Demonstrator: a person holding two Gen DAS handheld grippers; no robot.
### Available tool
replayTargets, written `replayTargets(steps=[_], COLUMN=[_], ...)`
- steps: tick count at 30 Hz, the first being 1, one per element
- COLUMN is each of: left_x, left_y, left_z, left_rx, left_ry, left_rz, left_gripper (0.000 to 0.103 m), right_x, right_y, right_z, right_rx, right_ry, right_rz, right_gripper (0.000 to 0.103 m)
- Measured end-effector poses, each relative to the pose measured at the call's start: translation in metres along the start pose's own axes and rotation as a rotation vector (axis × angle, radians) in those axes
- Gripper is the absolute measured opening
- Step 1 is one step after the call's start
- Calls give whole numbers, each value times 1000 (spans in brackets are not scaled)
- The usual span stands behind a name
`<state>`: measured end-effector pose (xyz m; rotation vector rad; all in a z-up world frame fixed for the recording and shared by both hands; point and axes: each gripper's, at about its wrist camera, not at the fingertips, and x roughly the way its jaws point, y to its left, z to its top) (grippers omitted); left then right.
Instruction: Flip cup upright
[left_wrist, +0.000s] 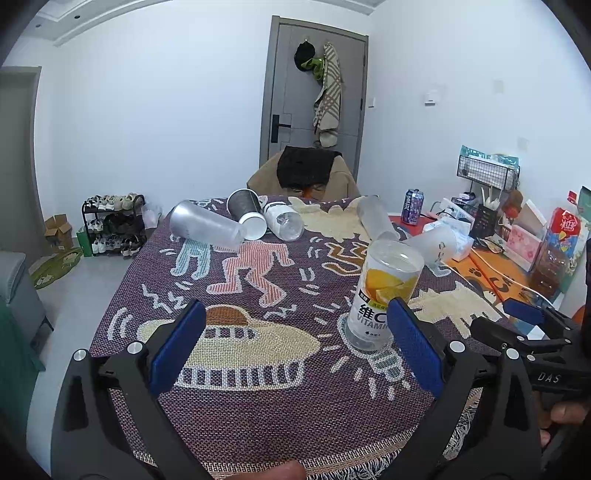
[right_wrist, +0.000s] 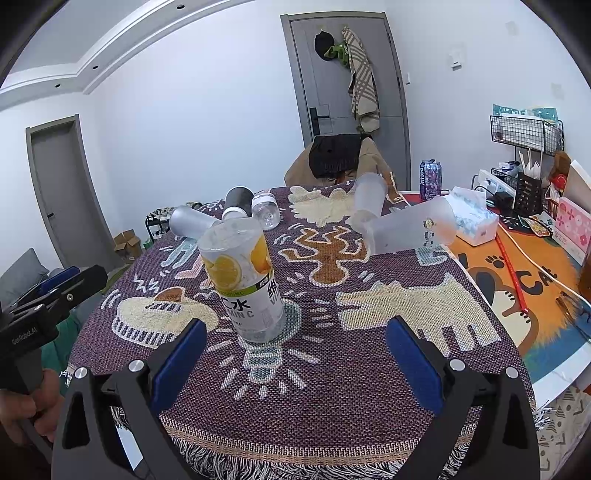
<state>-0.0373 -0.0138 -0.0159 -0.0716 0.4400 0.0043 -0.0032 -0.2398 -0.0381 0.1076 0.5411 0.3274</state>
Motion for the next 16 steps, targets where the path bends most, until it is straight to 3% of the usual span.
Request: replayTargets(steps=[16], left_x=[13], left_y=[3], left_z=[-7], left_rx=[-3], left_ry=[49], left_rz=[-17], left_gripper=[97], right_x=[13], right_y=[1], right_z=[-5], right_rx=[-4], right_ry=[30], right_rz=[-1], right_gripper=[95])
